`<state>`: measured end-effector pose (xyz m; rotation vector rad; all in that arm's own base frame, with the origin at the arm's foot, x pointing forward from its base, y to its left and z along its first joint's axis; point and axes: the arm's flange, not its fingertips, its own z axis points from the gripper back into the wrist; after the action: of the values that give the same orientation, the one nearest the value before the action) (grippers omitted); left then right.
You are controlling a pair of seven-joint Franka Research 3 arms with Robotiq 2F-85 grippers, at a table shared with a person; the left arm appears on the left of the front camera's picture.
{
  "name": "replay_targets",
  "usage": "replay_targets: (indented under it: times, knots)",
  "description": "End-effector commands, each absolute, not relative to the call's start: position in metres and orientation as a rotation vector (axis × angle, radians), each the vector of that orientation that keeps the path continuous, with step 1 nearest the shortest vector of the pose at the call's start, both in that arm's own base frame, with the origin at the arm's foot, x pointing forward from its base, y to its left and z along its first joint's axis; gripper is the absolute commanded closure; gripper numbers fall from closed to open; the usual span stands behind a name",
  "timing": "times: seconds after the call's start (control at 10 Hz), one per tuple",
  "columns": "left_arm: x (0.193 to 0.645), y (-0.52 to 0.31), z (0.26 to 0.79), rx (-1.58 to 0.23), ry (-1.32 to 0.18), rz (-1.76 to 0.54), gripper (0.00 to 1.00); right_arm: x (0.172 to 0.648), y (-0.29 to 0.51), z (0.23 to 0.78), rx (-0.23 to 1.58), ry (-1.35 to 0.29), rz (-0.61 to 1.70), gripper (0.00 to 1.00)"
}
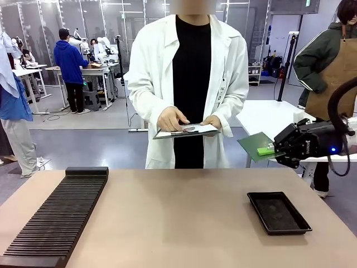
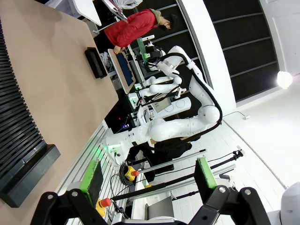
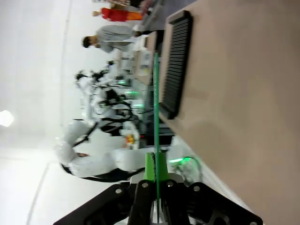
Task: Inspect the PCB.
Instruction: Place the Blank PCB in the ESD tray.
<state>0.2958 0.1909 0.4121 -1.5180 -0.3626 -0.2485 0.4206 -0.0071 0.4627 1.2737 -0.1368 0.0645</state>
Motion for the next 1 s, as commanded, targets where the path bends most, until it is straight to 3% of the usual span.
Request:
replay_targets:
  times: [0.0,0.9]
  knots:
    - [0.295,0.189,0.418,-1.516,-0.349,-0.239,0.00,0.416,-0.014,0.447,1.141,-0.251,0.132,0.97]
    - [0.295,0.189,0.418,-1.516,-0.349,-0.239,0.00,0.429,-0.068,0.333,0.878,-0.289,0.017,0.97]
